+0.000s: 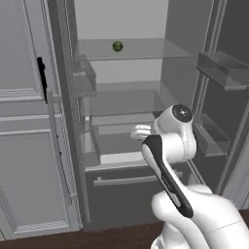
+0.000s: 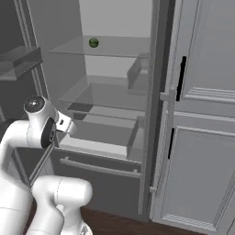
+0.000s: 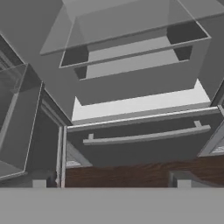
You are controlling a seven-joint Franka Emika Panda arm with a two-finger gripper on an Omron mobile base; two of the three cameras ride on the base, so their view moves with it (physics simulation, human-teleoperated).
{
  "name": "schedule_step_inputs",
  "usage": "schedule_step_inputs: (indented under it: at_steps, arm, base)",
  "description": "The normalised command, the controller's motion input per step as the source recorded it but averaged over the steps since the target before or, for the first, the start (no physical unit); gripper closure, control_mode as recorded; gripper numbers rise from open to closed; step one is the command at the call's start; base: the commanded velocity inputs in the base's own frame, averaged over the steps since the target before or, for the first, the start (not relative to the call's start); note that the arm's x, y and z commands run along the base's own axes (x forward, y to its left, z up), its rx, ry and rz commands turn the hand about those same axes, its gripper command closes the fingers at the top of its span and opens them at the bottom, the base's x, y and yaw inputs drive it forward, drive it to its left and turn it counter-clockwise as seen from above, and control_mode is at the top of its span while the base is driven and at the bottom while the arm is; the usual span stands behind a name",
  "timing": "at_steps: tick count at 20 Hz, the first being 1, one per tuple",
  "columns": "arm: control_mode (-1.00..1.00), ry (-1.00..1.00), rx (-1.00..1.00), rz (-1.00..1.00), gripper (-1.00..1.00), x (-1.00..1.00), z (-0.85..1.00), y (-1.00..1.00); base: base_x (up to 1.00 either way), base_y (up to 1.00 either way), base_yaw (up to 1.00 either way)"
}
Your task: Place one avocado and one chicken drumstick in each tupperware on the nearby counter, to pack two identical lunches.
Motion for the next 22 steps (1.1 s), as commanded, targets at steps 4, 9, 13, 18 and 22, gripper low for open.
schedule_step_inputs:
  at_steps: [4,9,13,18,22]
  arm:
    - [1.00,0.00,0.00,0.00,-1.00,0.00,0.00,0.00]
    - [1.00,0.00,0.00,0.00,-1.00,0.00,0.00,0.00]
    - [1.00,0.00,0.00,0.00,-1.00,0.00,0.00,0.00]
    - [1.00,0.00,0.00,0.00,-1.00,0.00,0.00,0.00]
    - [1.00,0.00,0.00,0.00,-1.00,0.00,0.00,0.00]
  base:
    - [0.54,0.00,0.00]
    - [0.68,0.04,0.00]
    - [0.44,0.07,-0.04]
    - [0.46,0.09,-0.02]
    - [0.33,0.29,-0.01]
